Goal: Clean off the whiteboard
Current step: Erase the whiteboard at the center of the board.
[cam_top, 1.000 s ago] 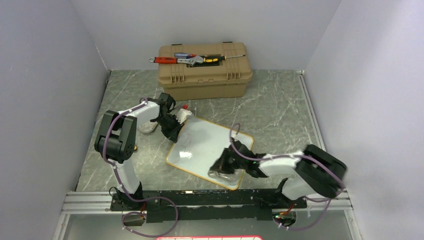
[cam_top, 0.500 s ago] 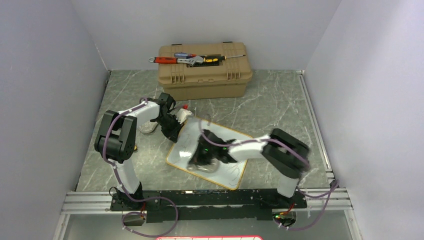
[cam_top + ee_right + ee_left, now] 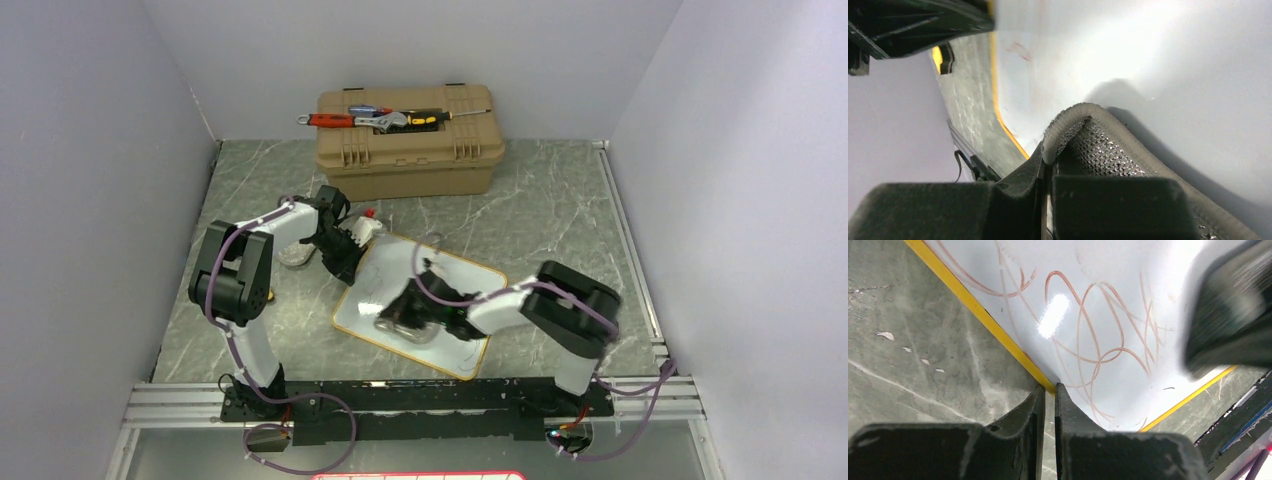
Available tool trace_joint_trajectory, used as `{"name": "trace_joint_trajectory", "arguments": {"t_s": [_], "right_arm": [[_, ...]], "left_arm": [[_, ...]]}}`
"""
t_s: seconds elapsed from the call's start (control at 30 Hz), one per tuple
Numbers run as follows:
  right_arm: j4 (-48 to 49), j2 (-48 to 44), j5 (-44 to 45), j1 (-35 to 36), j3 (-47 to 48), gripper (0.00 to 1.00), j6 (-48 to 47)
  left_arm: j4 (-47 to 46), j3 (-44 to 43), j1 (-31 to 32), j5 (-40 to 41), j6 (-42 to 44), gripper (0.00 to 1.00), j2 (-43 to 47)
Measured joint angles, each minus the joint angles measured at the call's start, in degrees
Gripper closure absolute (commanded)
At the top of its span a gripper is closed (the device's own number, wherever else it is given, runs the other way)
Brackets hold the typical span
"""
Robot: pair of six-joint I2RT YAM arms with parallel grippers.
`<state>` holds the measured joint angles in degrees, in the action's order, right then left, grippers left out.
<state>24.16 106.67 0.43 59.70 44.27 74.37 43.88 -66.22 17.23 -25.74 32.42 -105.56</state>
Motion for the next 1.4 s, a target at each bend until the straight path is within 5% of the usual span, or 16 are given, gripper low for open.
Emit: {"name": "trace_joint_trajectory", "arguments": {"t_s": [0.17, 0.53, 0.9, 1.23, 1.4], "right_arm": [[4.3, -11.3, 4.8, 0.0, -14.9, 1.0, 4.4], [-6.3, 7.3, 5.9, 7.2, 15.2, 1.0, -9.0], [-6.7, -7.3, 4.4, 6.4, -3.0, 1.0, -10.5], [-13.7, 9.0, 1.5, 7.5, 21.4, 1.0, -16.6], [-9.6, 7.8, 0.4, 6.3, 16.2, 1.0, -15.4]], "left_arm": [[-0.1, 0.0, 0.0, 0.0, 0.4, 0.97, 0.0], [0.9, -0.9, 0.1, 0.0, 0.5, 0.97, -0.7], [1.0, -0.9, 0.1, 0.1, 0.6, 0.97, -0.7], [1.6, -1.5, 0.1, 0.0, 0.8, 0.97, -1.1], [1.6, -1.5, 0.1, 0.1, 0.8, 0.97, -1.1]]}}
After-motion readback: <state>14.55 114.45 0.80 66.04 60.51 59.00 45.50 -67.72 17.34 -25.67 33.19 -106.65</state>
